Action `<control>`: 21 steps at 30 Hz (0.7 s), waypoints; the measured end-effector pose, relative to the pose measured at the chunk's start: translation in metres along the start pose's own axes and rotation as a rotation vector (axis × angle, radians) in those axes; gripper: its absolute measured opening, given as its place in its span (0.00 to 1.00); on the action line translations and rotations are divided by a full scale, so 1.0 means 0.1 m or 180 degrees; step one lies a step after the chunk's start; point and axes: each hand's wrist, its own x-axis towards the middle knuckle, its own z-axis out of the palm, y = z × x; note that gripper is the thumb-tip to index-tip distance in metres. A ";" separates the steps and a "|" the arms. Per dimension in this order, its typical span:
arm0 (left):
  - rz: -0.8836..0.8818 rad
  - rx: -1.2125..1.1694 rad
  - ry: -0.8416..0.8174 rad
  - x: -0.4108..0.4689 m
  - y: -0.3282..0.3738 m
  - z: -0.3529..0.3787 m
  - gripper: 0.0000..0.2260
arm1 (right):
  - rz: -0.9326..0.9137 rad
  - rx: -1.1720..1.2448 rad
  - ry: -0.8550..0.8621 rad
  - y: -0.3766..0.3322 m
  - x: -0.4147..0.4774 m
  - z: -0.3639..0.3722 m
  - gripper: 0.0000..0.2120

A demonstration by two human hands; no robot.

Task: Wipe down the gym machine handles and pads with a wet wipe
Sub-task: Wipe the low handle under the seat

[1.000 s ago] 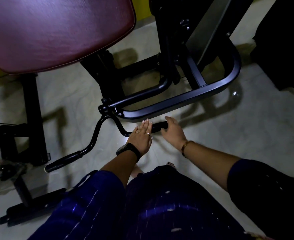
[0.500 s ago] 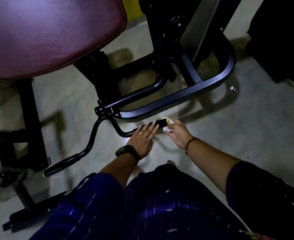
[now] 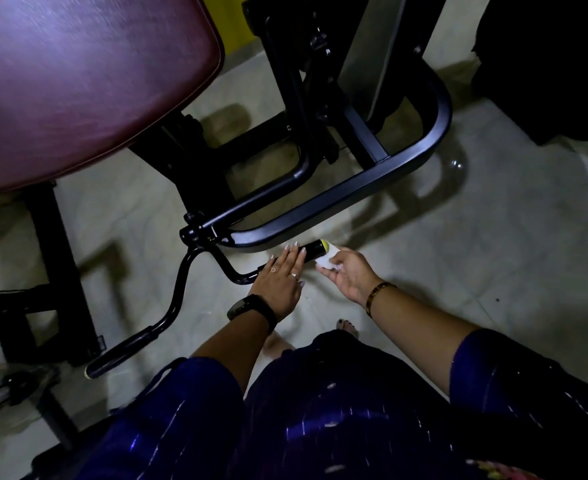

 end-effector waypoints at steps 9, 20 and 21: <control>0.0013 -0.0034 0.0065 0.00 -0.01 0.01 0.28 | -0.0055 -0.0271 0.0149 -0.06 -0.03 -0.08 0.17; -0.0017 -0.0033 0.0064 -0.03 0.00 -0.01 0.28 | -0.2718 -0.5834 -0.0601 -0.04 0.06 0.14 0.24; -0.0037 -0.0049 0.0063 -0.04 -0.01 0.00 0.28 | -0.2830 -0.6183 -0.0679 0.01 0.04 0.14 0.26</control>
